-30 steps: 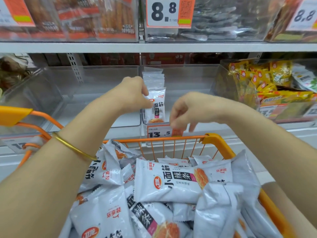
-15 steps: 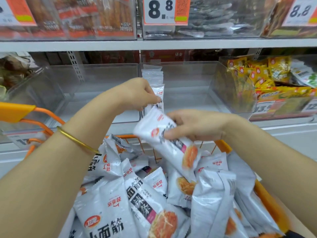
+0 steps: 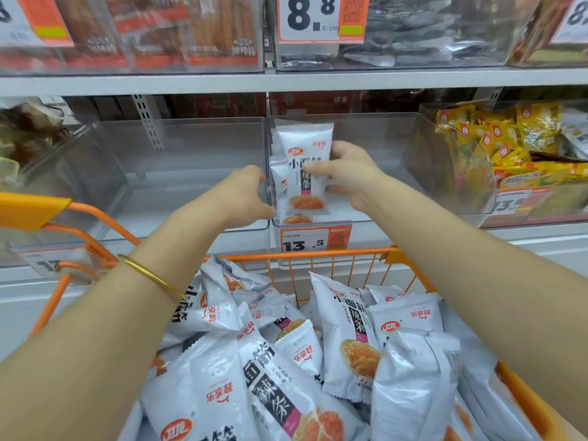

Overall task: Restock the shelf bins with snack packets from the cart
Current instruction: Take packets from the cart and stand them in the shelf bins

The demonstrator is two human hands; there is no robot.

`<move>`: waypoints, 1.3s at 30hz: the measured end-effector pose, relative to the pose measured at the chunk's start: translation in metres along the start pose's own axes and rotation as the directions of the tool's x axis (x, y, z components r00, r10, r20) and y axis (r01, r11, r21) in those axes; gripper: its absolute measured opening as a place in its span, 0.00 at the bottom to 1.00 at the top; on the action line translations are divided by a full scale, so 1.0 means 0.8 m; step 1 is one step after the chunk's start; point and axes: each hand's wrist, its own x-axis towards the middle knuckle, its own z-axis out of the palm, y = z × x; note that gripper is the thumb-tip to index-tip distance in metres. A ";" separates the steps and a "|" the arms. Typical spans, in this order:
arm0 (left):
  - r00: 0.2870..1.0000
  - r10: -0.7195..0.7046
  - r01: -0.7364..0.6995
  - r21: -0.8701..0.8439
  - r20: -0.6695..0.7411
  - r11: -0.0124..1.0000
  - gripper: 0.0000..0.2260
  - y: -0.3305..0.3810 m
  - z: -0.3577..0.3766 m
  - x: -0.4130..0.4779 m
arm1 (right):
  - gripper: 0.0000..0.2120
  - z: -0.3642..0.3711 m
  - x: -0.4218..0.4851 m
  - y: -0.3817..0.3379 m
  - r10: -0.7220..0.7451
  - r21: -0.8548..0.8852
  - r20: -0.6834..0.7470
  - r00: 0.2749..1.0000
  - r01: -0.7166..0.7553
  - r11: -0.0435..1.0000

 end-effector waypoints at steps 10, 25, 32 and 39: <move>1.000 -0.011 0.011 -0.011 0.016 1.000 0.28 -0.001 0.003 0.001 | 0.13 0.023 0.025 0.039 0.055 -0.481 -0.017 0.998 -0.057 0.875; 0.998 -0.045 0.042 0.085 0.033 0.995 0.16 0.021 -0.017 -0.008 | 0.07 -0.018 -0.044 -0.008 -0.159 -0.588 0.158 0.974 0.223 0.778; 0.988 0.038 -0.054 0.100 0.149 0.994 0.09 0.032 -0.024 -0.016 | 0.20 -0.007 -0.094 0.009 0.263 -0.690 0.724 0.638 0.657 0.303; 0.924 0.114 -0.104 -0.047 0.366 0.993 0.09 0.039 -0.029 -0.024 | 0.05 -0.014 -0.091 -0.006 0.142 -0.690 0.723 0.676 0.694 0.203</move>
